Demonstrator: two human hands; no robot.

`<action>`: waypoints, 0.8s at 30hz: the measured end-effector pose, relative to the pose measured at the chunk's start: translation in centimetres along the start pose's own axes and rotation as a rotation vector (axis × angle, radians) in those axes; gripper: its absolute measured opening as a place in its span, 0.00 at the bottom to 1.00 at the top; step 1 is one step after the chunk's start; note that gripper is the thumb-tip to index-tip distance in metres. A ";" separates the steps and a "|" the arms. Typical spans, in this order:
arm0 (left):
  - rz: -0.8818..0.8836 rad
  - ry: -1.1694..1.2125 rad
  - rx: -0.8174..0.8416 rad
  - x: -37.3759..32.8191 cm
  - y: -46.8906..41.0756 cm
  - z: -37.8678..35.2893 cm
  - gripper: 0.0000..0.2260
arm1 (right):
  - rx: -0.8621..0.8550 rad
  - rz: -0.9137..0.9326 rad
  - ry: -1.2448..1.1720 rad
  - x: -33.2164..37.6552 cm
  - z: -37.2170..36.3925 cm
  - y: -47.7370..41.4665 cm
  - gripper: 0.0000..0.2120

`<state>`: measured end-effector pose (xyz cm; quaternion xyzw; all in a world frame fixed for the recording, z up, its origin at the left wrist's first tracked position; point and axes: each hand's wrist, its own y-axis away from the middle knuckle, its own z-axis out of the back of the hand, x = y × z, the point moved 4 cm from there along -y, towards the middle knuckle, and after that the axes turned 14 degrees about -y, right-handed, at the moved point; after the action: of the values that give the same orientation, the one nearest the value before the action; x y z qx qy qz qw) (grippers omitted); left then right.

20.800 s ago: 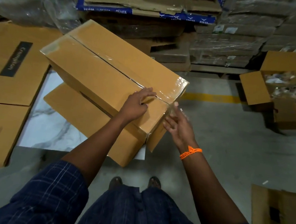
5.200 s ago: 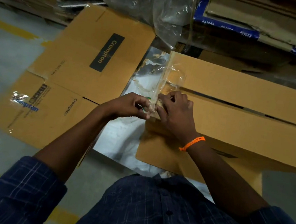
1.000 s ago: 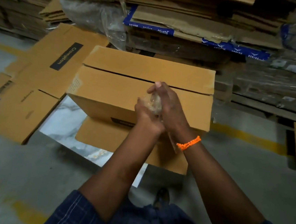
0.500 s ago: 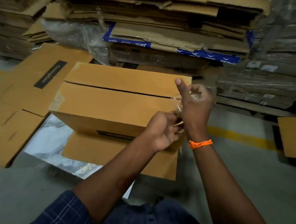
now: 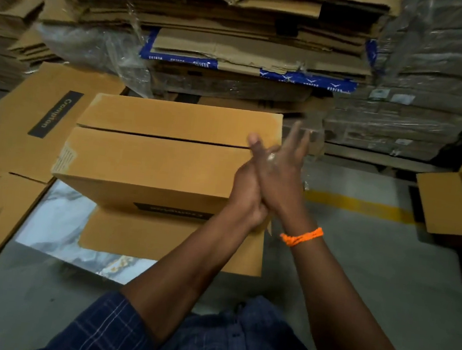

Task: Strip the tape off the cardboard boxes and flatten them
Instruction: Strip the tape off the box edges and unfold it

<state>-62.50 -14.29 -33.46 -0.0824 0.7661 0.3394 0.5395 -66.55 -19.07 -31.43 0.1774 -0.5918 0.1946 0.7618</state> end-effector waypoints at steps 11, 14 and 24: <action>-0.130 0.199 0.052 -2.1 0.5 -4.4 0.38 | 0.032 0.273 -0.252 -0.4 3.9 0.0 0.16; 0.021 0.345 0.069 -1.4 -1.4 -3.3 0.37 | 0.080 0.440 -0.067 -0.9 3.7 1.7 0.14; 0.034 -0.451 0.356 0.7 -3.0 -4.8 0.28 | -0.294 0.256 0.233 -8.9 11.5 -7.2 0.28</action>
<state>-65.01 -19.24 -34.49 0.1042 0.6757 0.2184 0.6963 -74.42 -31.81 -37.70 -0.0357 -0.5397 0.2205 0.8117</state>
